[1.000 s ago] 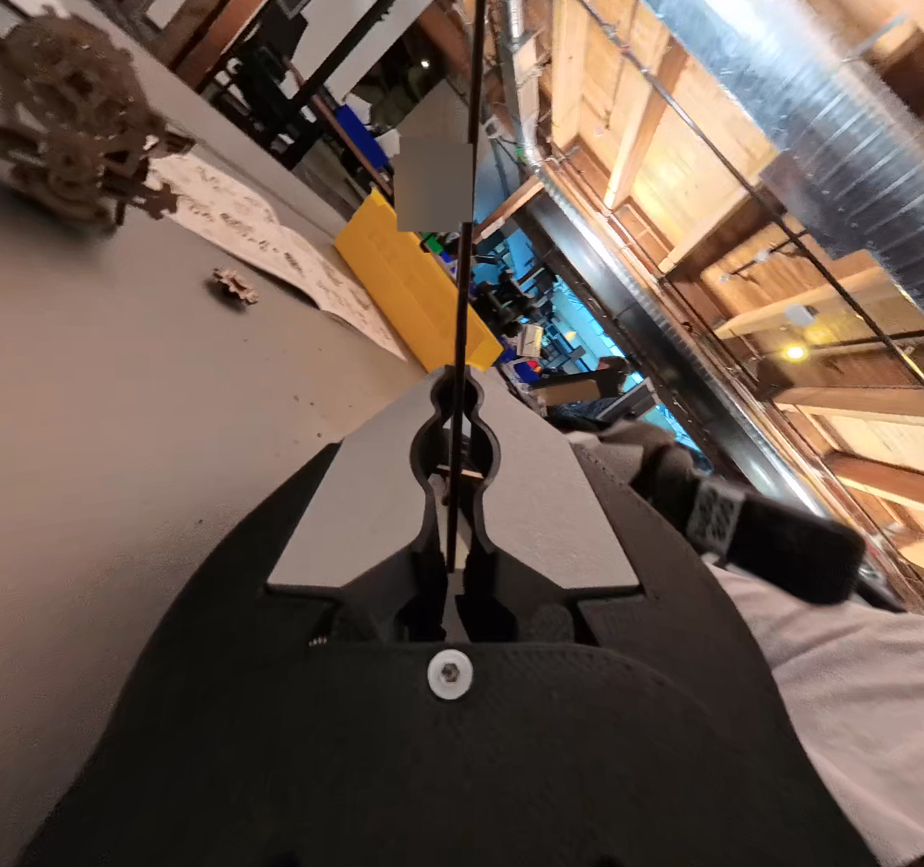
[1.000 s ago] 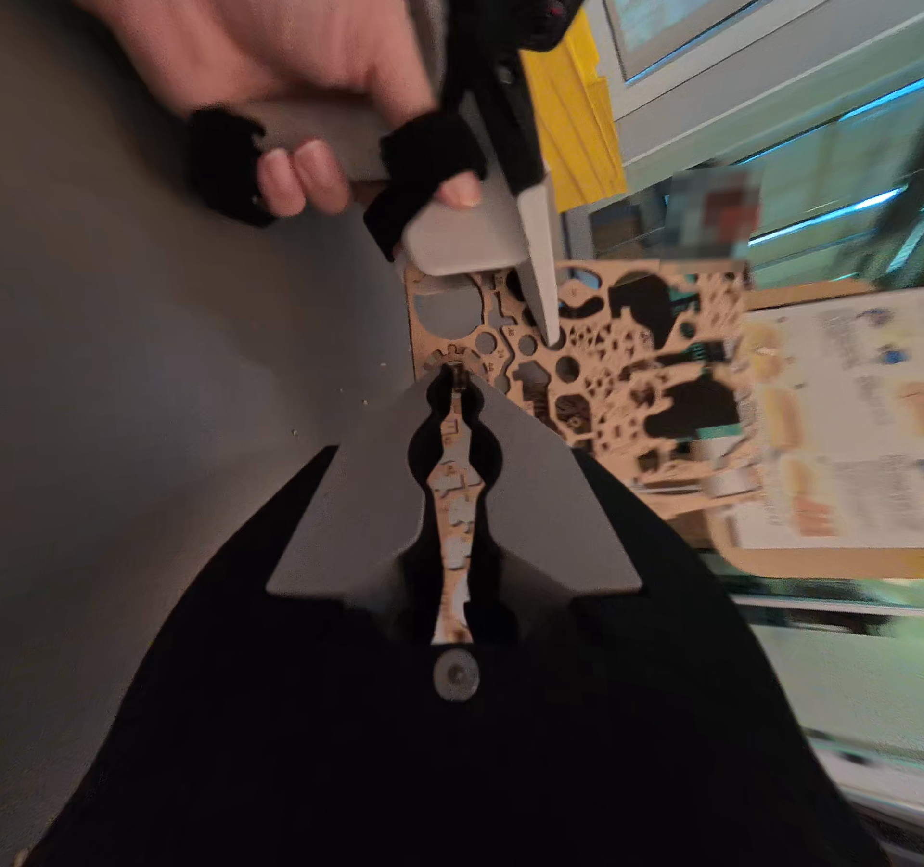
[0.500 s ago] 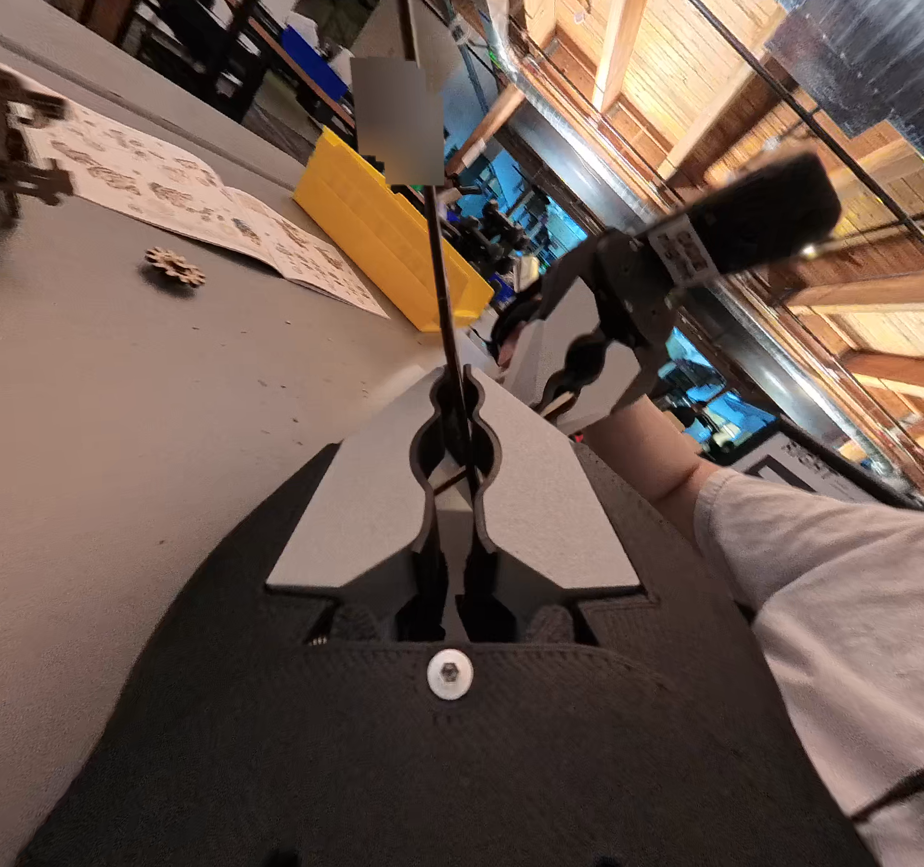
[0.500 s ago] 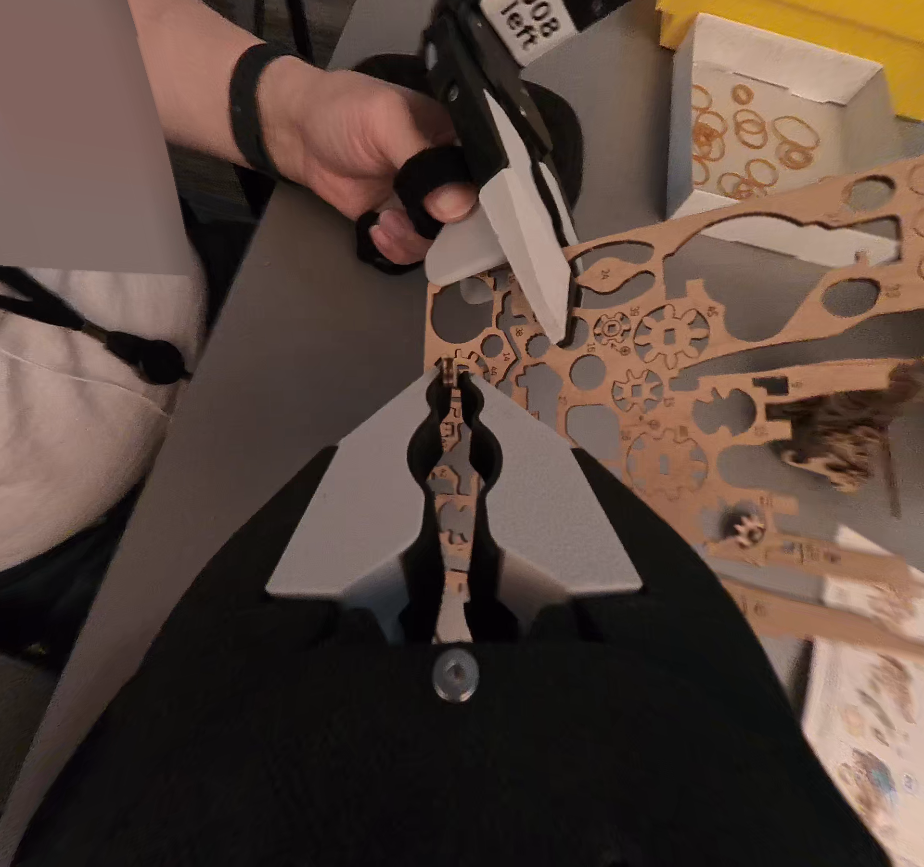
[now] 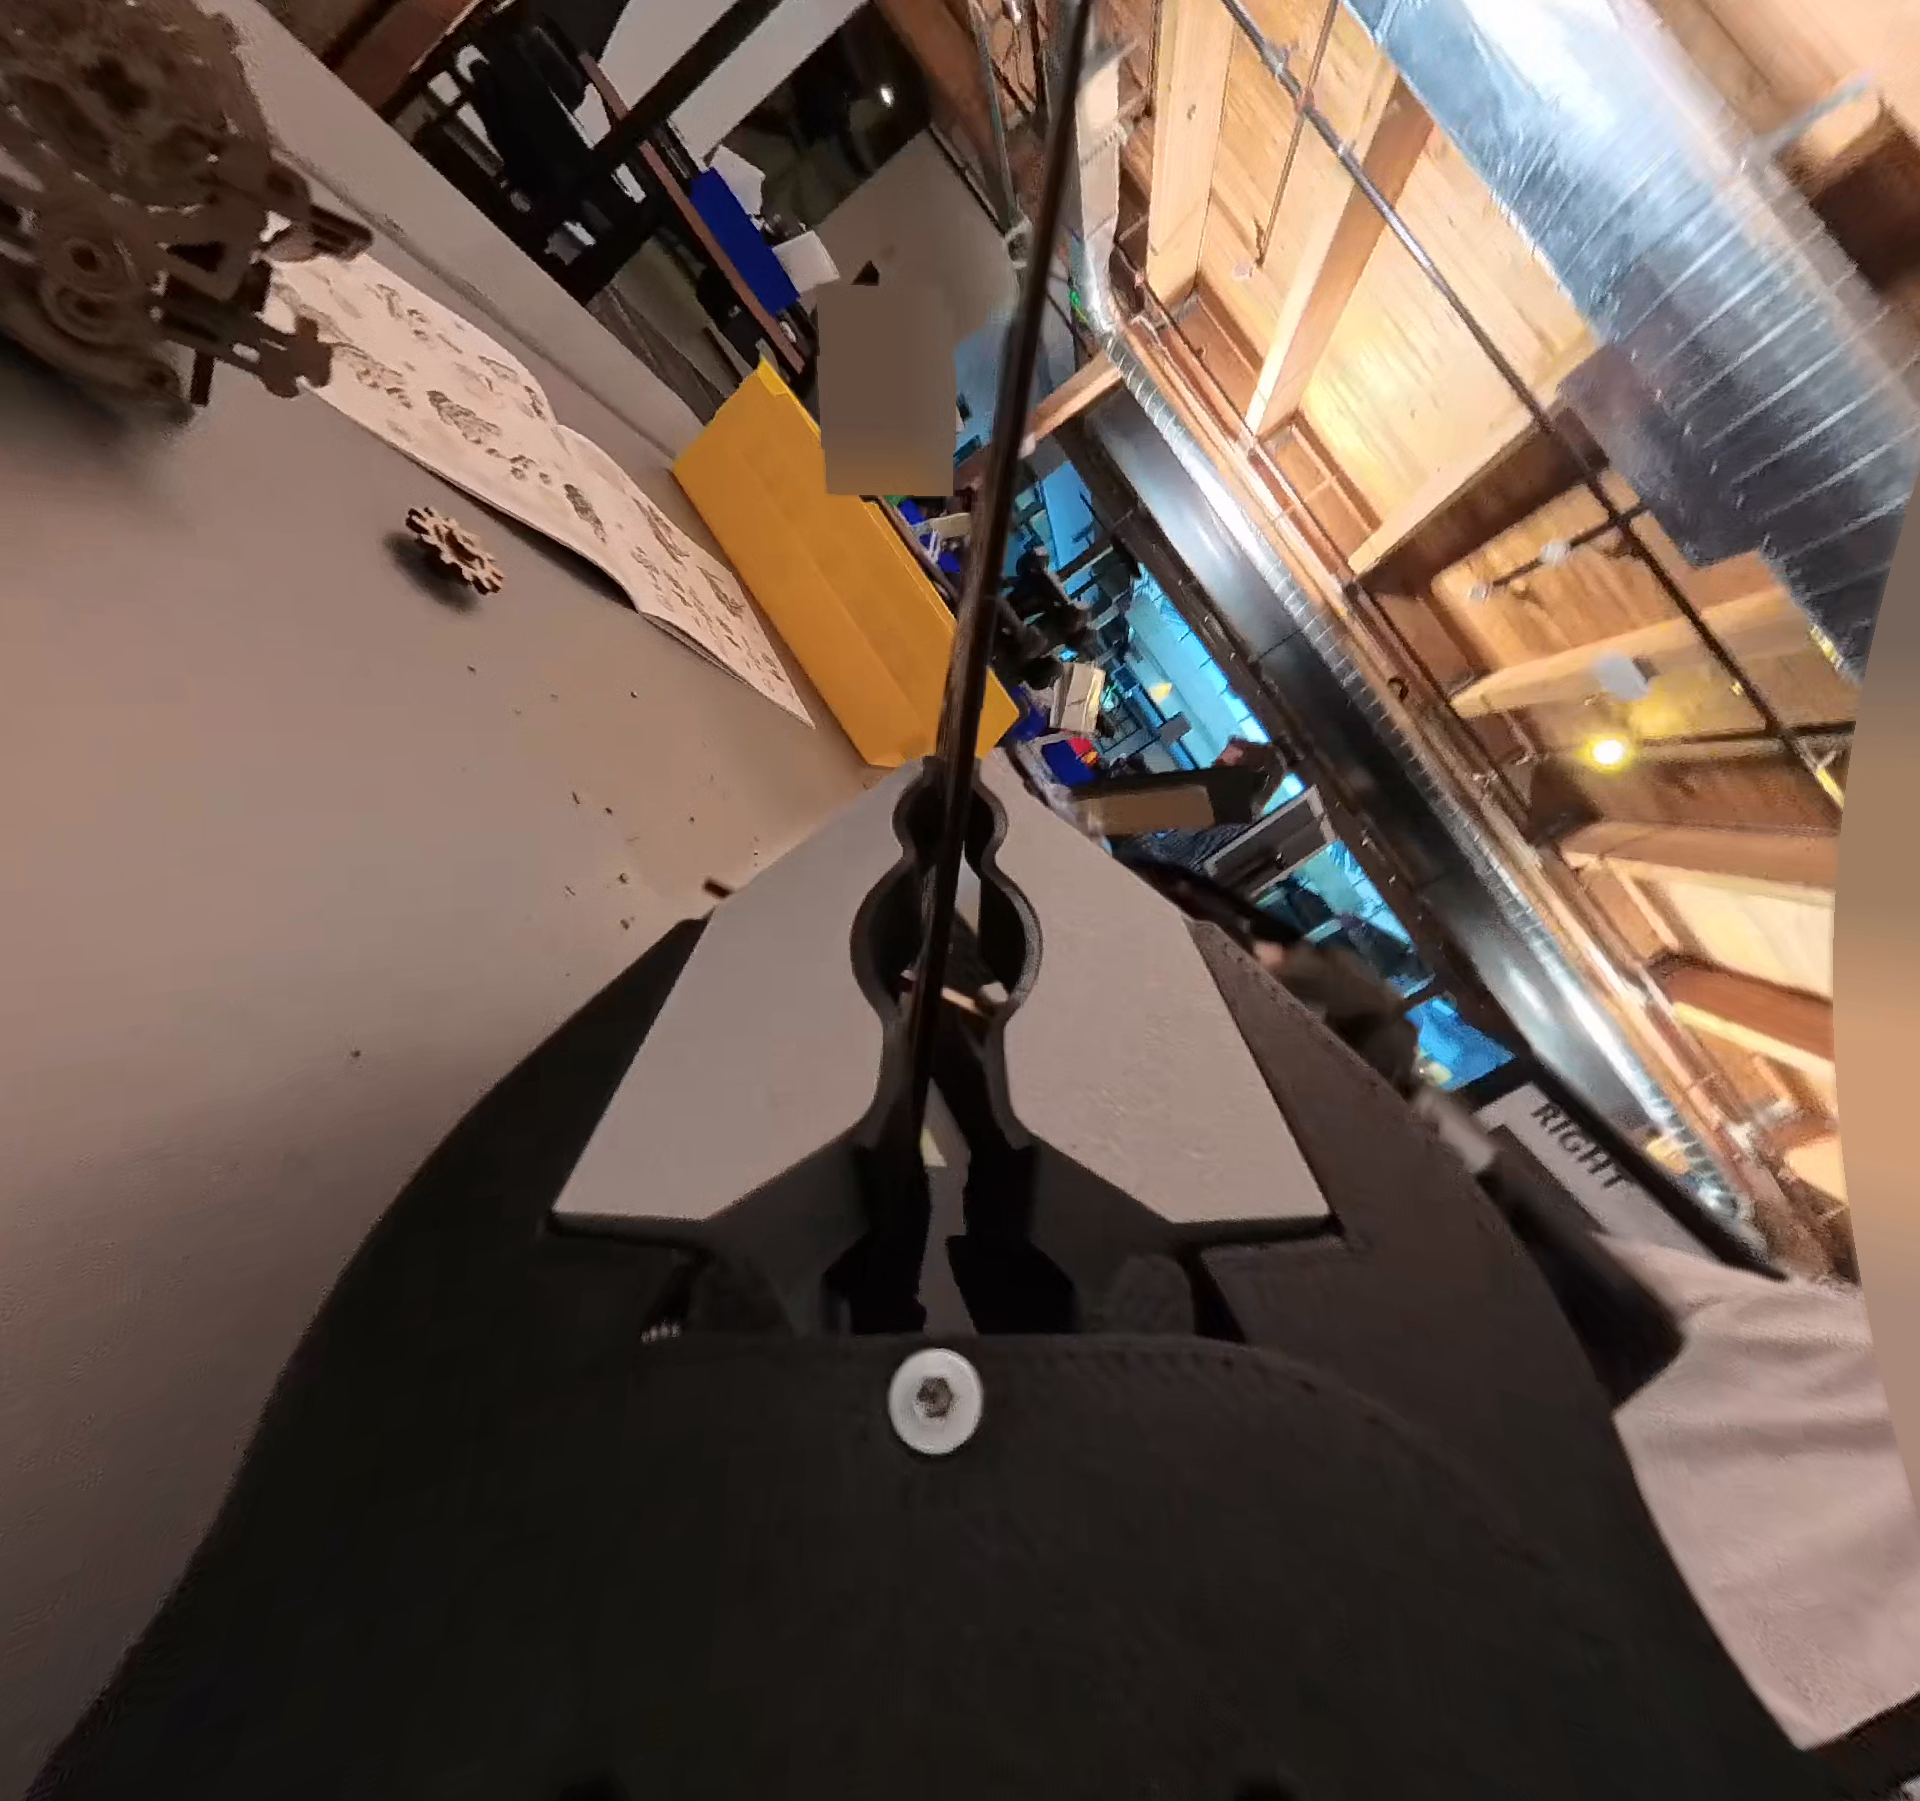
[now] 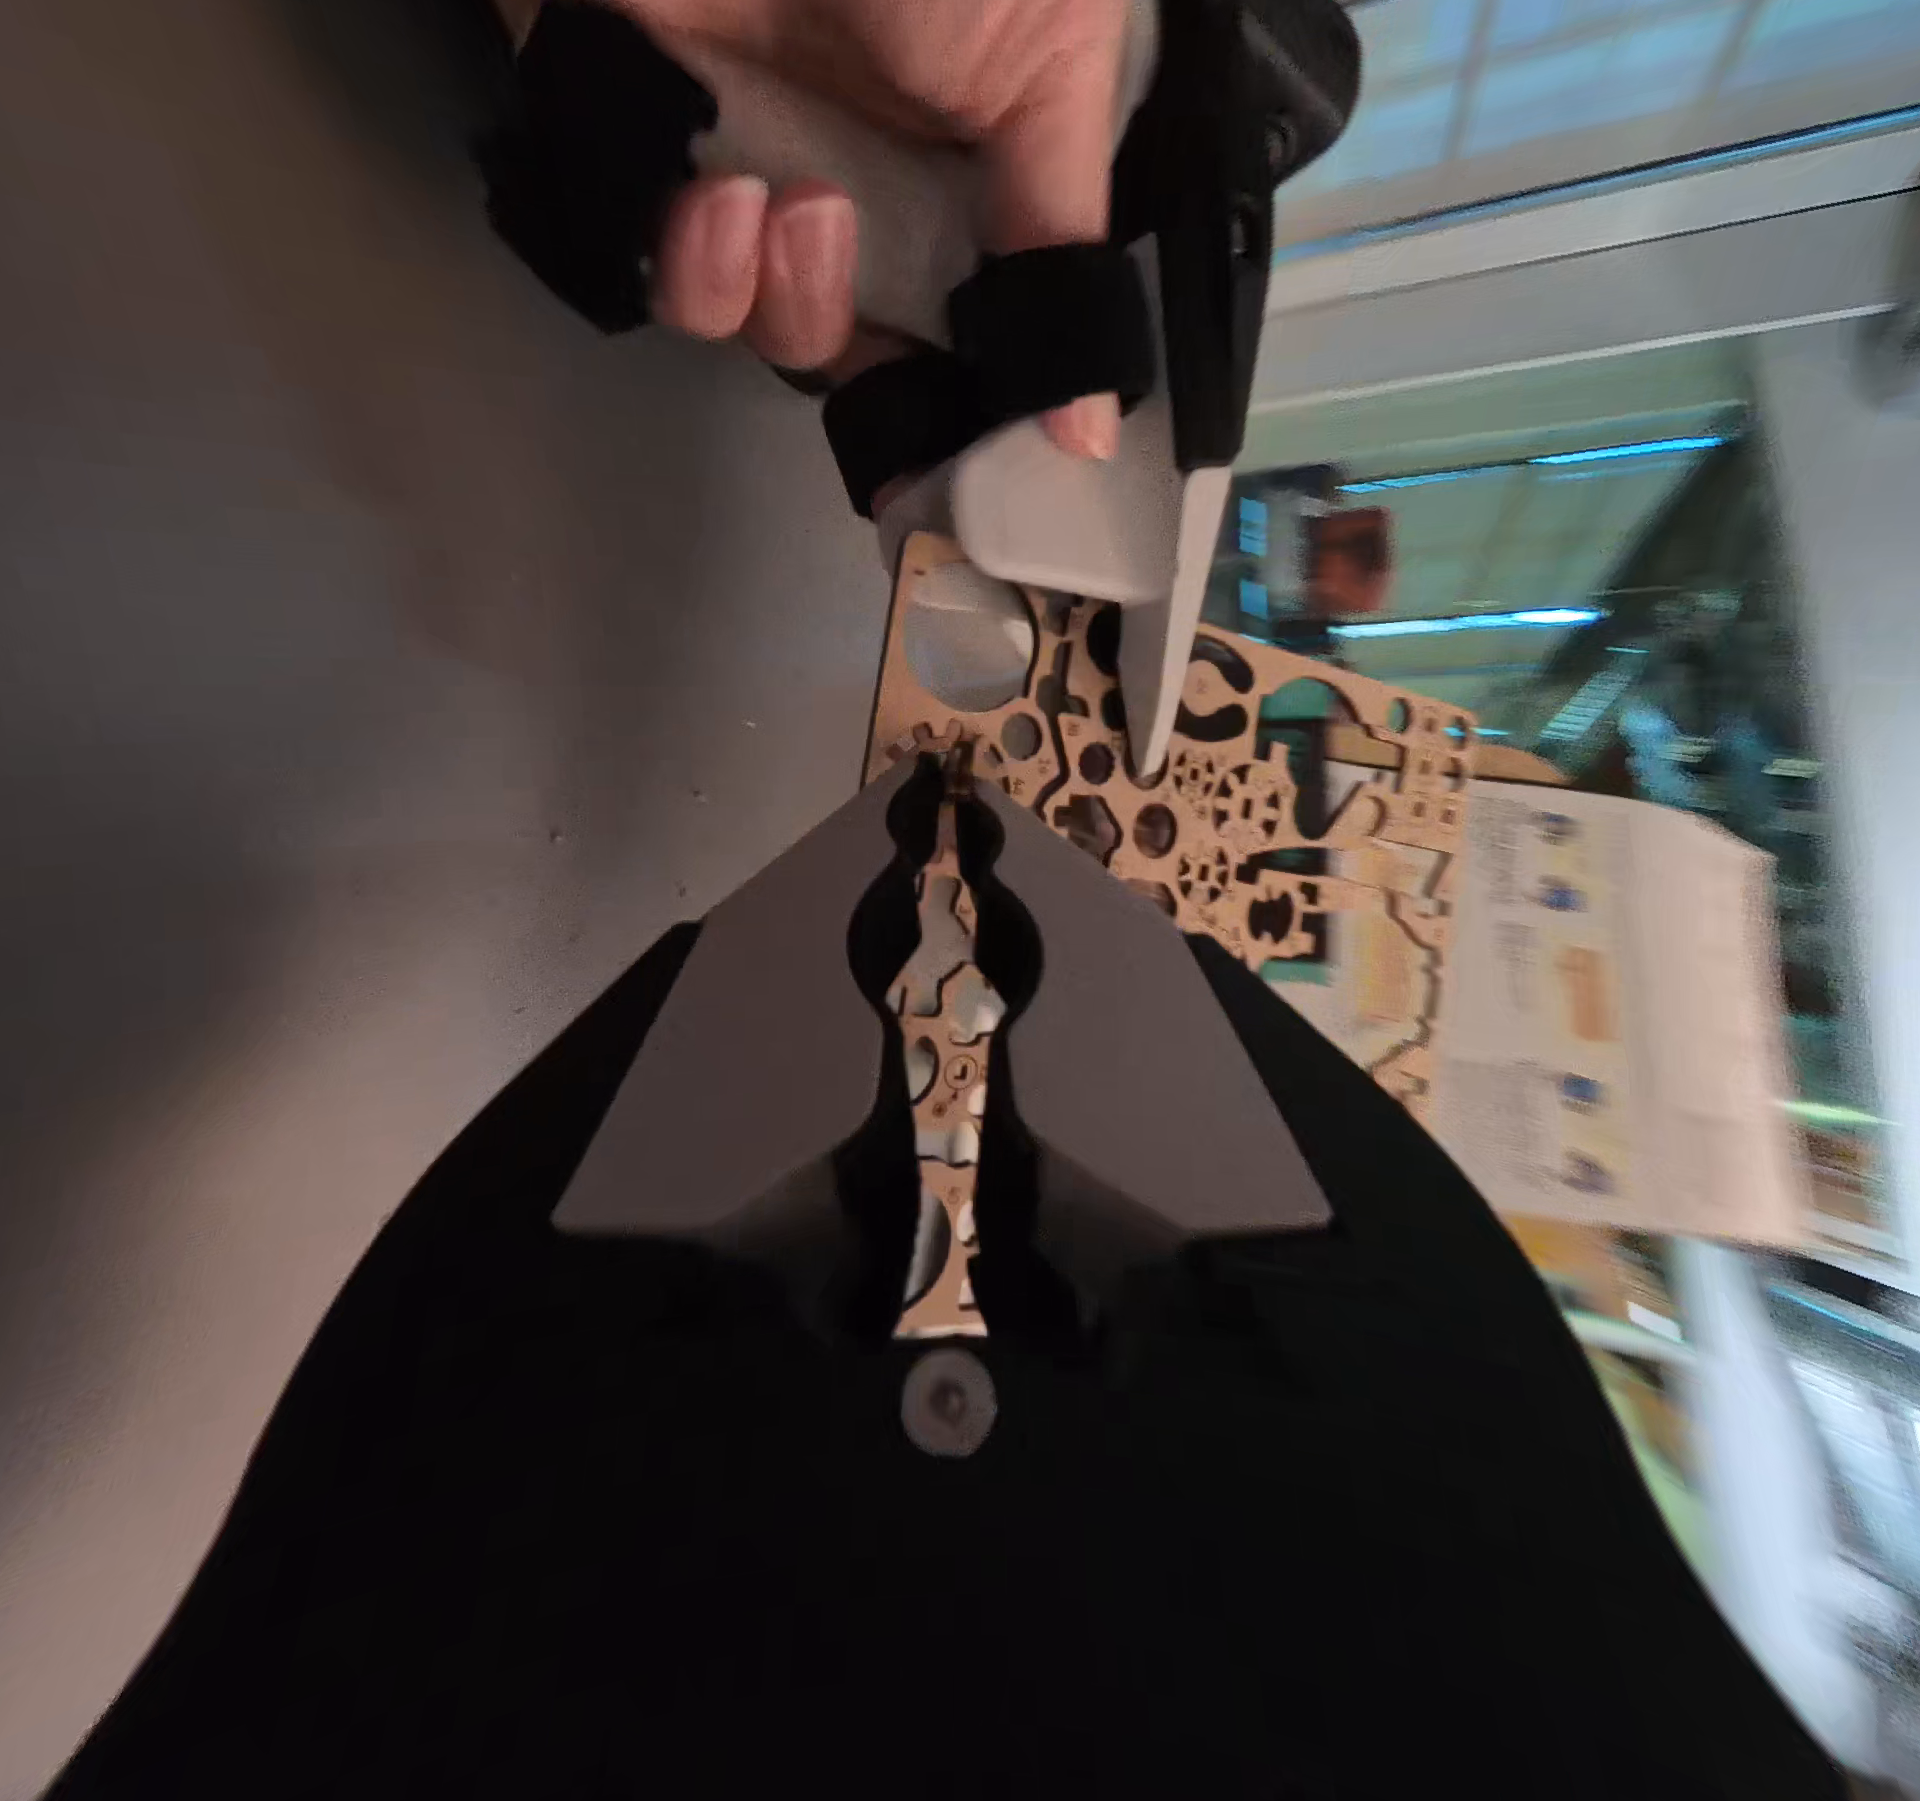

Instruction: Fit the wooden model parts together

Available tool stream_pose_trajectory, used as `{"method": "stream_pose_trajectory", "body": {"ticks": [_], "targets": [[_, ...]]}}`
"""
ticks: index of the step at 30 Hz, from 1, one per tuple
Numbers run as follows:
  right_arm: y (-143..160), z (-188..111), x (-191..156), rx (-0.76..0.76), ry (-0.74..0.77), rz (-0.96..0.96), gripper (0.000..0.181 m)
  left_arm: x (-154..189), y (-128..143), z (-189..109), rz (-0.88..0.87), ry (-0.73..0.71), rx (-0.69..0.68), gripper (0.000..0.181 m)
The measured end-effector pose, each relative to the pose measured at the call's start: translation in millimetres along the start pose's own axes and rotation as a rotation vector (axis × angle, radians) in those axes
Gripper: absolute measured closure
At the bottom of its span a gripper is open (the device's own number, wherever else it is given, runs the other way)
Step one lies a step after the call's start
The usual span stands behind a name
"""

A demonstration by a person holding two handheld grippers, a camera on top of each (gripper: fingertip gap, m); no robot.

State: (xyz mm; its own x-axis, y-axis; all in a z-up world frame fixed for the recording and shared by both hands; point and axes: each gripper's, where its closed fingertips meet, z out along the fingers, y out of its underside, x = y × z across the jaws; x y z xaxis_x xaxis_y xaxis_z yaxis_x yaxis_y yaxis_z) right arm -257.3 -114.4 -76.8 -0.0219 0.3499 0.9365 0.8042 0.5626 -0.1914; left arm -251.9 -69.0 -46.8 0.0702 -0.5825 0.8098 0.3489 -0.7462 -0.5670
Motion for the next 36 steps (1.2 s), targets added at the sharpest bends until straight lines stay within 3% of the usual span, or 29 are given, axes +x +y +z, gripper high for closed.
{"method": "stream_pose_trajectory", "body": {"ticks": [6, 8, 11, 17, 21, 25, 32, 36], "targets": [[-4.9, -17.7, 13.8, 0.227, -0.54, 0.605, 0.18, 27.6, 8.6, 3.0, 0.187, 0.1, -0.08, 0.181], [-3.7, -21.1, 24.1, 0.291, -0.597, 0.717, 0.18, 31.8, 2.9, 3.7, 0.142, 0.126, -0.046, 0.181], [-3.3, -17.6, 27.8, 0.295, -0.513, 0.67, 0.181, 27.7, -3.0, 3.6, 0.007, 0.157, -0.002, 0.181], [9.6, 0.4, -4.7, -0.187, -0.442, 0.132, 0.181, -3.9, 6.7, 5.5, 0.139, -0.073, -0.031, 0.181], [6.2, 9.1, -6.8, -0.298, -0.429, 0.014, 0.181, -4.2, 3.2, 5.4, 0.175, -0.111, -0.026, 0.181], [3.8, 11.4, -7.6, -0.236, -0.418, 0.053, 0.181, 0.9, 5.5, 7.3, 0.278, -0.151, -0.038, 0.181], [-9.2, -17.3, 25.4, 0.246, -0.303, 0.511, 0.18, 24.0, -5.9, 2.0, -0.002, 0.102, 0.032, 0.181], [-1.5, -19.8, 20.5, 0.321, -0.317, 0.675, 0.181, 20.5, 1.7, 5.1, -0.022, 0.097, 0.012, 0.181]]}}
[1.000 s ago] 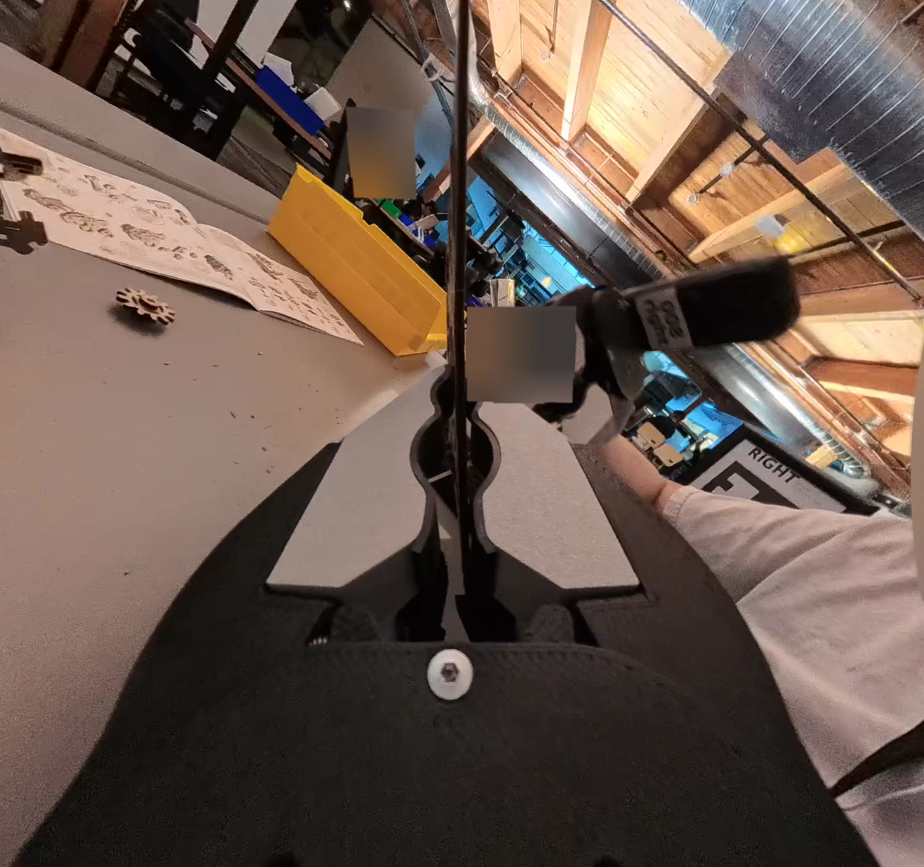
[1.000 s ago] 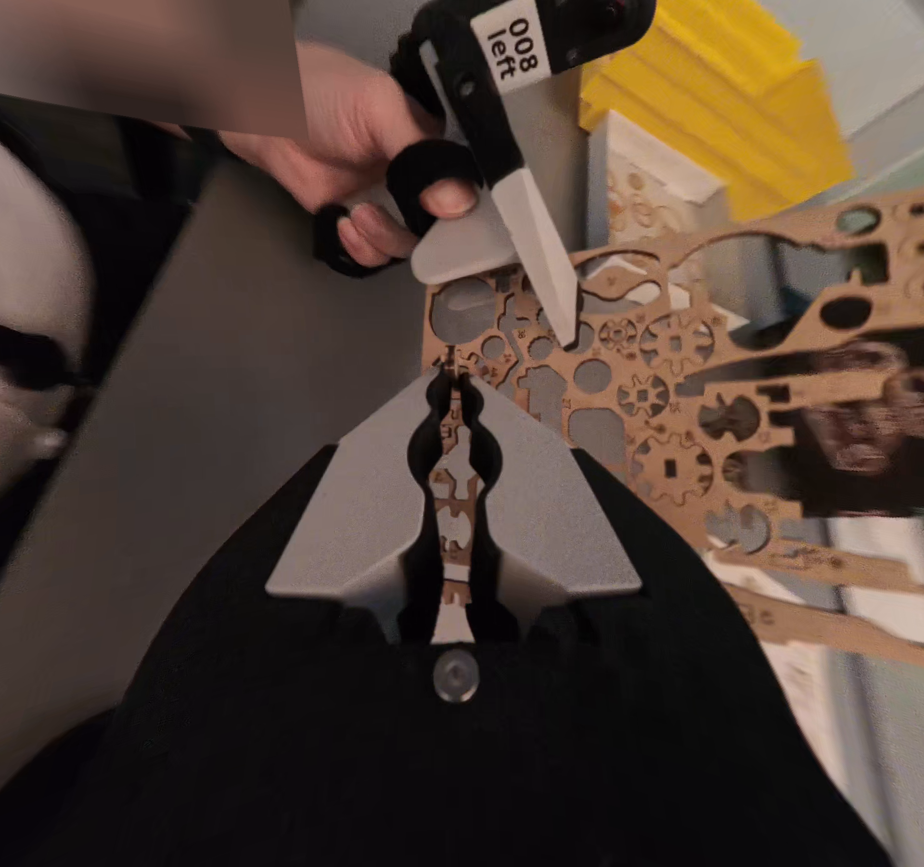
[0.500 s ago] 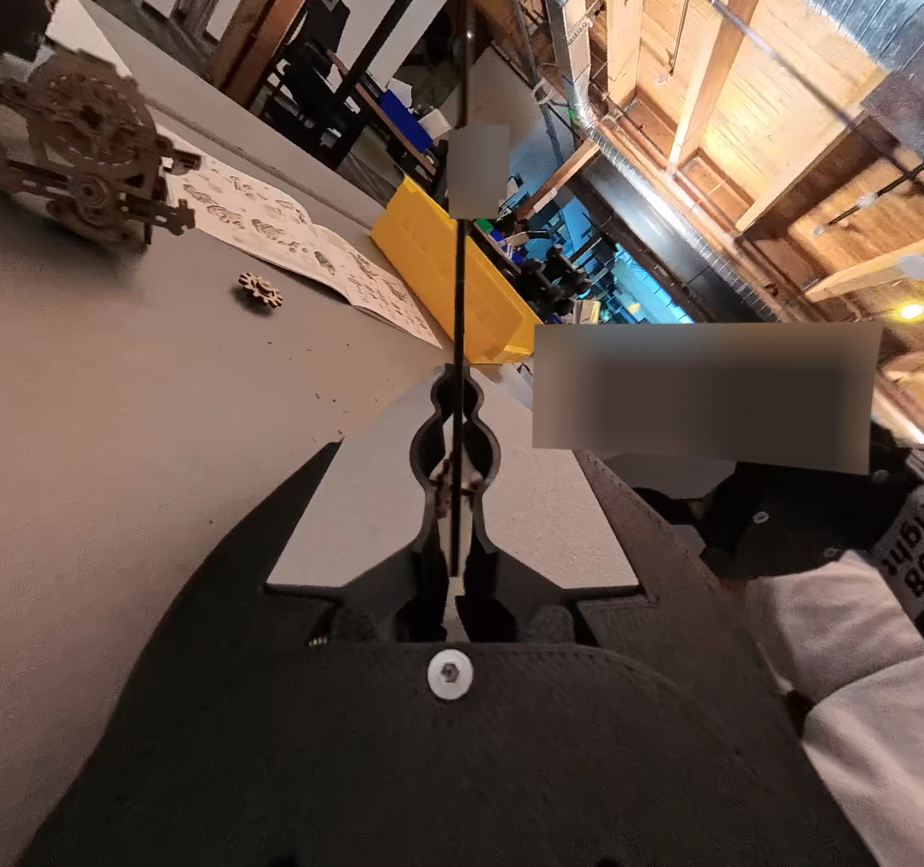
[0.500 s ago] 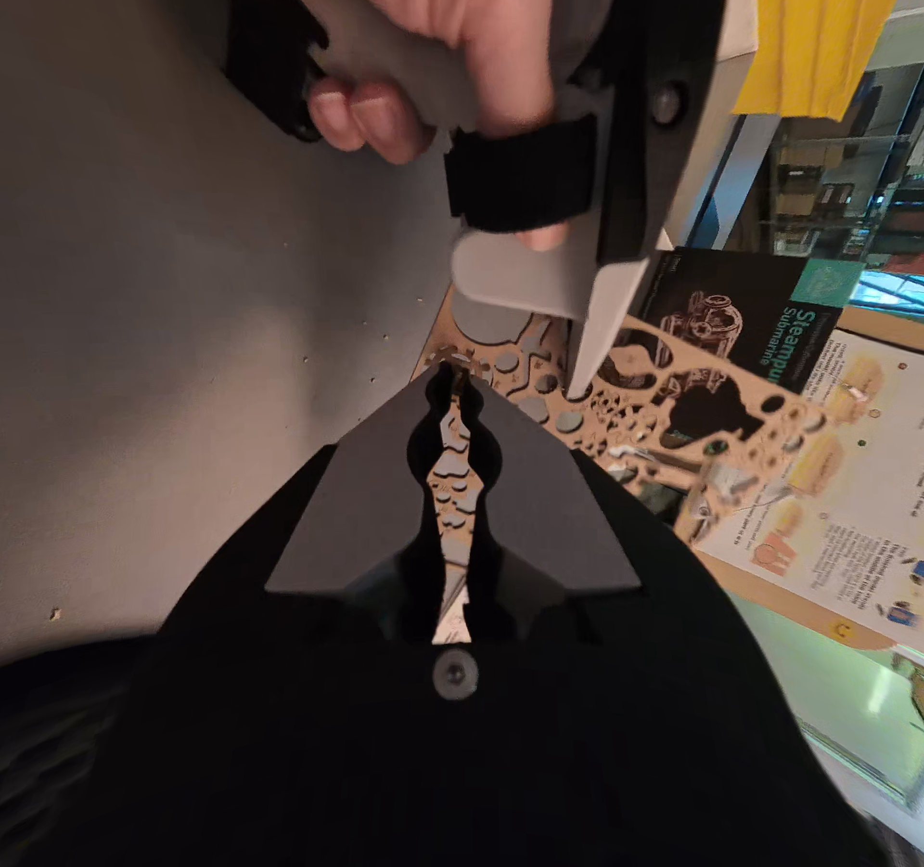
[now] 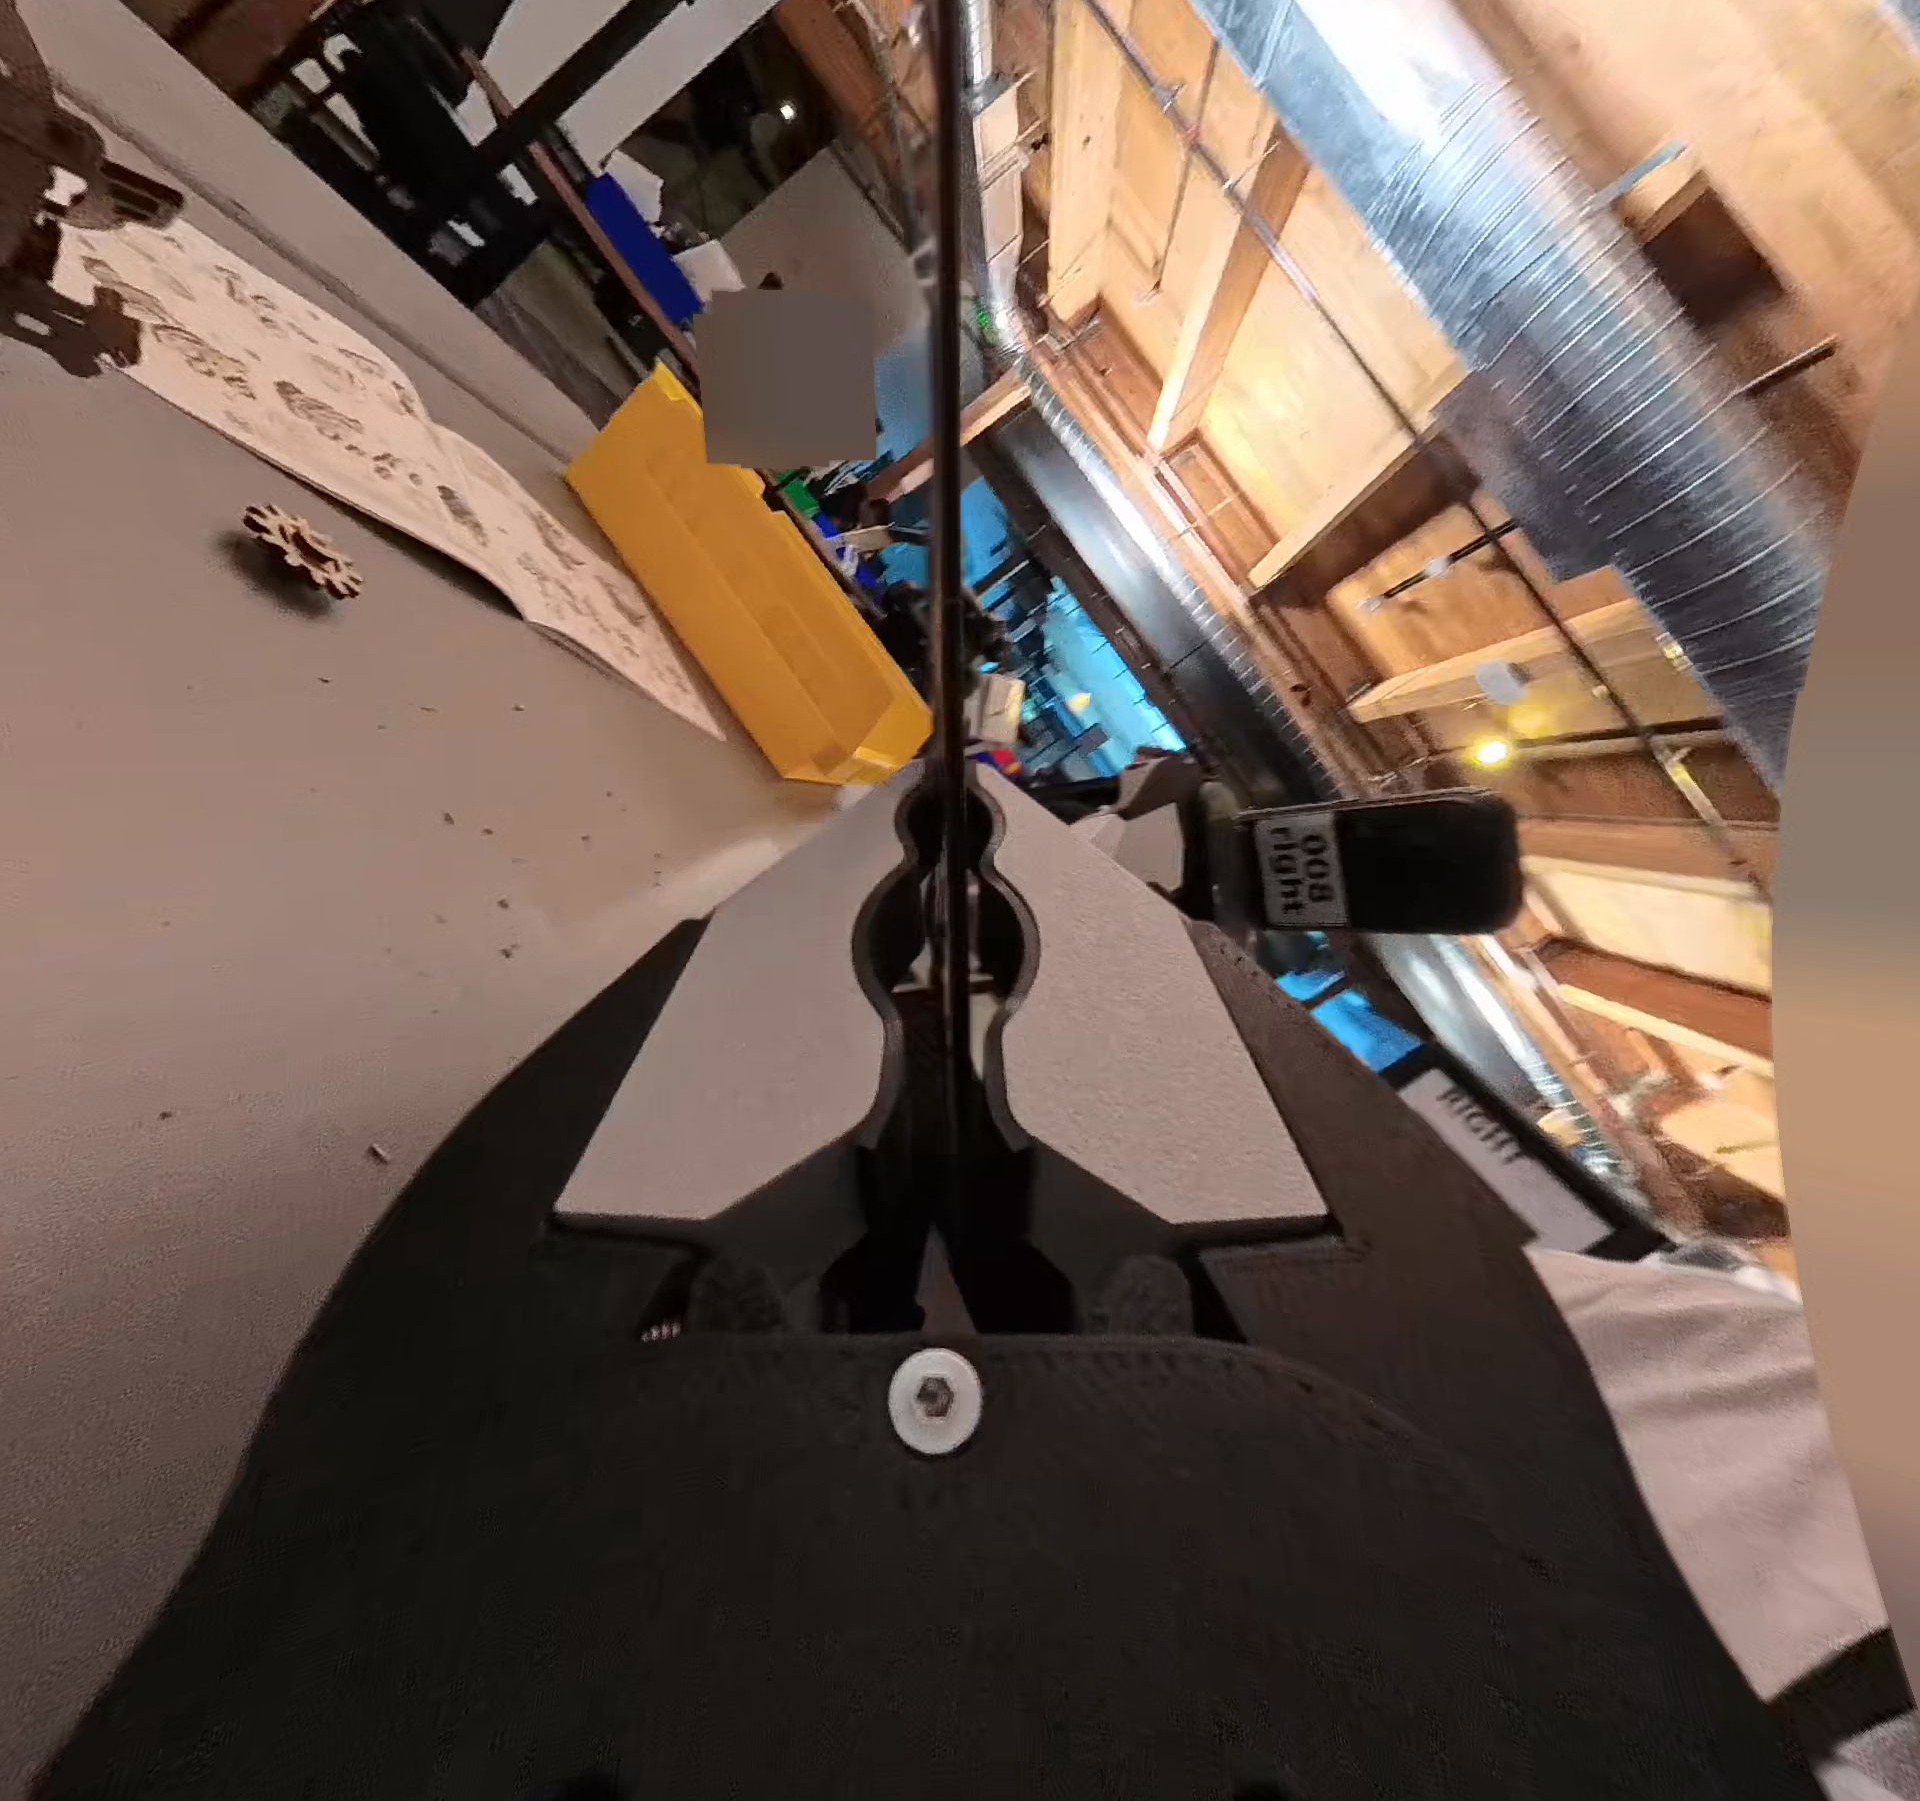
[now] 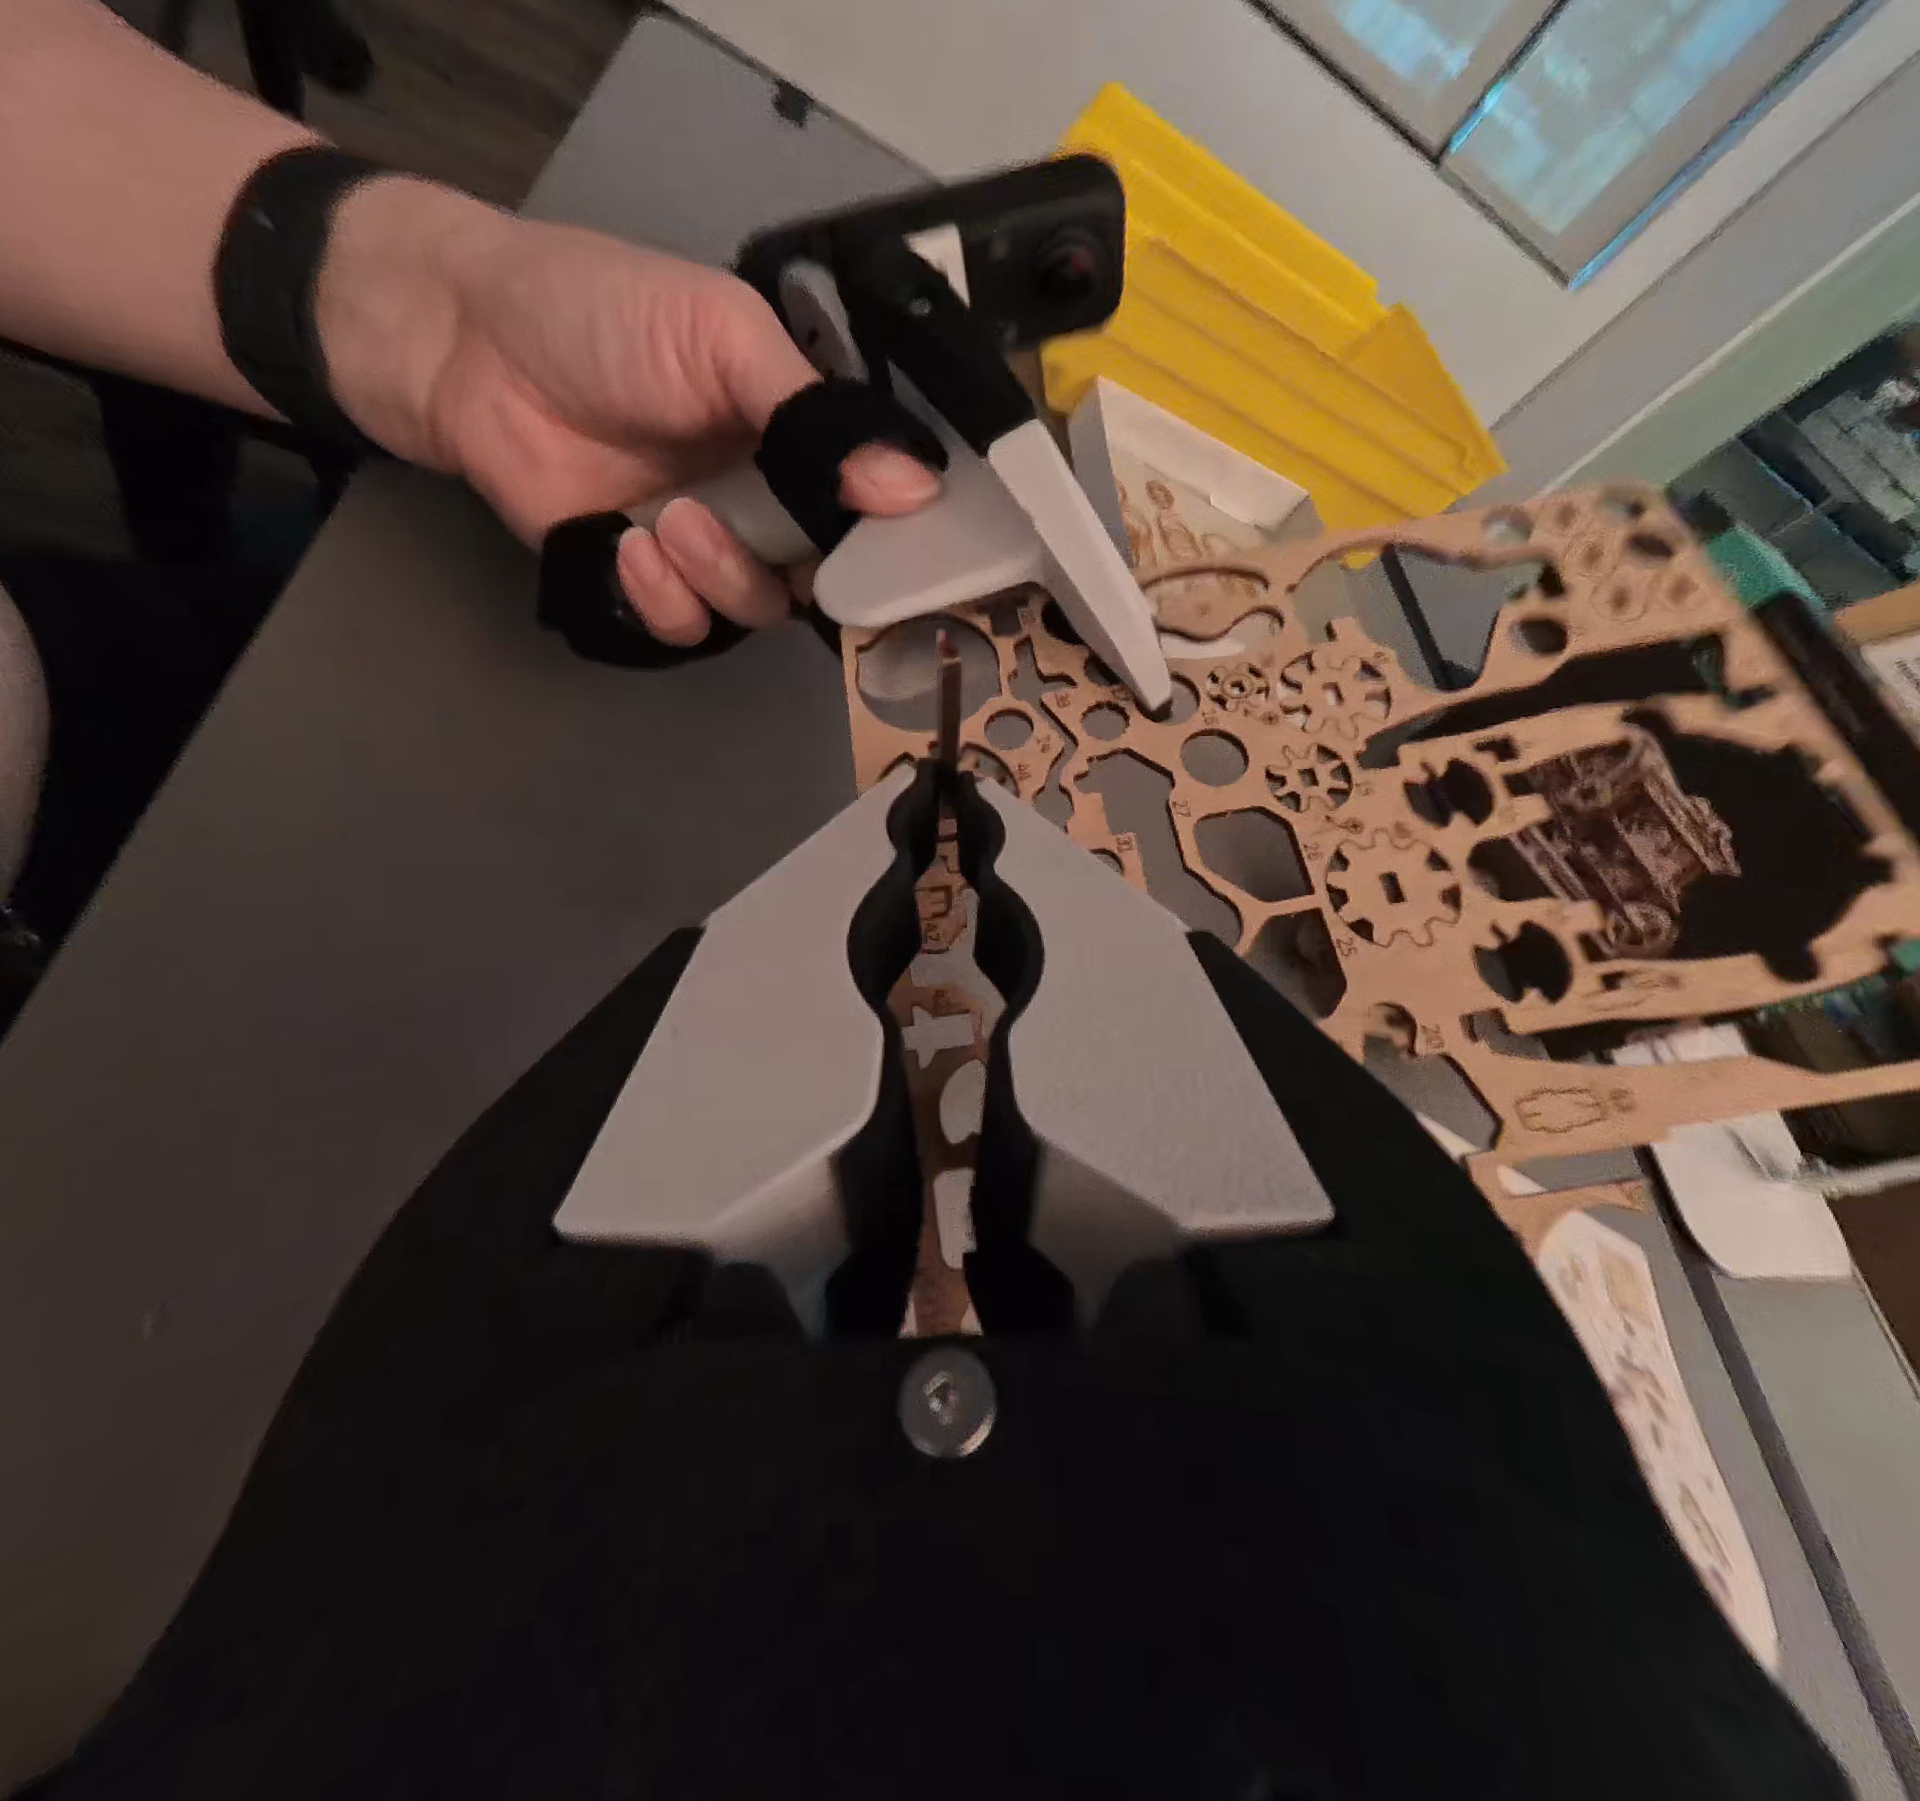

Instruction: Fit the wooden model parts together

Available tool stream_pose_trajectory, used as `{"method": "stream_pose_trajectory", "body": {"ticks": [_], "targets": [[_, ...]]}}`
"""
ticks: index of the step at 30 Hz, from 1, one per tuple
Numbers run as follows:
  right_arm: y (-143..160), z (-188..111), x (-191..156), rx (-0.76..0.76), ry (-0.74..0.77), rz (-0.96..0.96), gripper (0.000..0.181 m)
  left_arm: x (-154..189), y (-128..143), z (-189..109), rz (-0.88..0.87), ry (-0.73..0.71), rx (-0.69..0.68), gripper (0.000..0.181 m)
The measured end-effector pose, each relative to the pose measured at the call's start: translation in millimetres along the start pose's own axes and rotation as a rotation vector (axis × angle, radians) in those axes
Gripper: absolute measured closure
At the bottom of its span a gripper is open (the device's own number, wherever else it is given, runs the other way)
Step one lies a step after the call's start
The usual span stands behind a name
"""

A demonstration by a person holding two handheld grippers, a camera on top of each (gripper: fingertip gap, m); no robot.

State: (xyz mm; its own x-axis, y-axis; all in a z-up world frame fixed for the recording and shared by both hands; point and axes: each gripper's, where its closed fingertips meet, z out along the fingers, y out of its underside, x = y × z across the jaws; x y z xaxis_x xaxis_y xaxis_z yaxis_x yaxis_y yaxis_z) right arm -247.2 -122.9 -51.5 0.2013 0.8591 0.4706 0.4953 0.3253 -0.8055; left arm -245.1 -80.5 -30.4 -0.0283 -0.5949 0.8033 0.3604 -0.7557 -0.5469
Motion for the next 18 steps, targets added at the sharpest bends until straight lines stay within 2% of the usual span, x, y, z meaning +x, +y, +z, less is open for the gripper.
{"method": "stream_pose_trajectory", "body": {"ticks": [4, 8, 11, 14, 16, 18], "targets": [[2.5, 10.7, -5.6, -0.166, 0.032, -0.168, 0.181, -0.7, 3.4, 4.3, 0.124, -0.08, -0.036, 0.181], [0.7, 25.0, -1.6, -0.311, 0.021, -0.243, 0.181, 0.7, 3.5, 11.5, 0.19, -0.123, -0.052, 0.181], [-2.6, 22.7, 1.2, -0.313, 0.03, -0.273, 0.181, 0.6, -7.7, 3.5, 0.111, -0.091, 0.001, 0.181], [2.2, 10.6, 13.0, -0.261, 0.088, -0.18, 0.18, -5.3, -15.7, -8.3, 0.038, -0.082, 0.043, 0.181], [2.1, 8.3, 12.4, -0.179, 0.06, -0.024, 0.179, -7.0, -13.2, -9.6, 0.018, -0.081, 0.054, 0.181], [7.3, 12.6, 11.4, -0.162, 0.055, 0.067, 0.18, -9.2, -10.3, -8.5, 0.014, -0.089, 0.052, 0.181]]}}
